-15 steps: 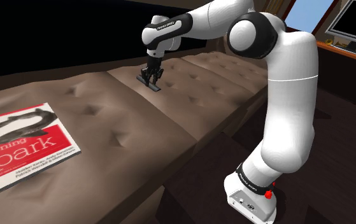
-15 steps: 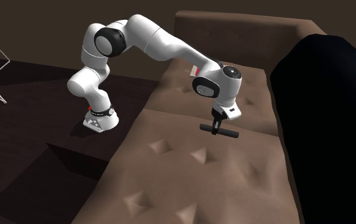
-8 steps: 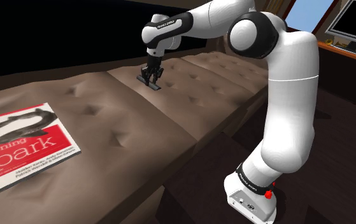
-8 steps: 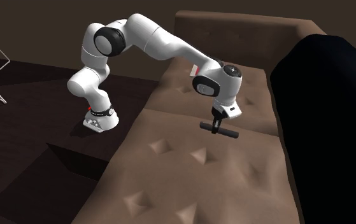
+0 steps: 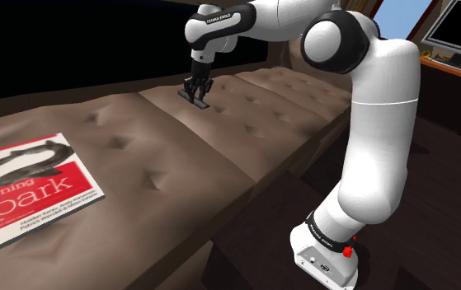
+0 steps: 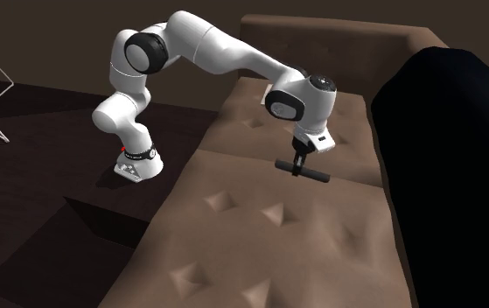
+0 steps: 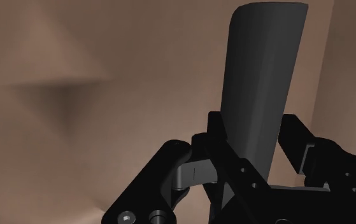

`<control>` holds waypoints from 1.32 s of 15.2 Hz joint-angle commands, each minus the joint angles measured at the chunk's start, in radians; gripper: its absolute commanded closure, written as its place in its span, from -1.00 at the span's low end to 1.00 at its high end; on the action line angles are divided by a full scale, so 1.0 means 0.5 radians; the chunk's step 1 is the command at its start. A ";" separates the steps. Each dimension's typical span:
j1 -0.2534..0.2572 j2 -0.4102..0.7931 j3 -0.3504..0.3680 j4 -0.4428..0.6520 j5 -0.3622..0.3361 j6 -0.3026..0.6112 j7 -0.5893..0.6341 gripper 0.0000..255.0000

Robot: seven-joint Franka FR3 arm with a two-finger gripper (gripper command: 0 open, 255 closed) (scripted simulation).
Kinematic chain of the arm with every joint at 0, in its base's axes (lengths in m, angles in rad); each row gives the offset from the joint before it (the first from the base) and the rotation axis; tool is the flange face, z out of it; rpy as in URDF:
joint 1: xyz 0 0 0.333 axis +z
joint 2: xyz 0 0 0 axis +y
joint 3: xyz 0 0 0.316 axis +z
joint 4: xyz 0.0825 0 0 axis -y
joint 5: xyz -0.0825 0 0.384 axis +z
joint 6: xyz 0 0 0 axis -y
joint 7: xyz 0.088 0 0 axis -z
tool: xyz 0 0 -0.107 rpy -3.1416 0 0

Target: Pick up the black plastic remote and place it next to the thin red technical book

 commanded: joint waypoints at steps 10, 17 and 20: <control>0.025 -0.110 0.004 0.083 -0.015 -0.189 0.052 1.00; 0.212 -0.402 0.085 -0.332 -0.035 -0.044 0.306 1.00; 0.289 -0.500 0.128 -0.463 -0.041 0.000 0.425 1.00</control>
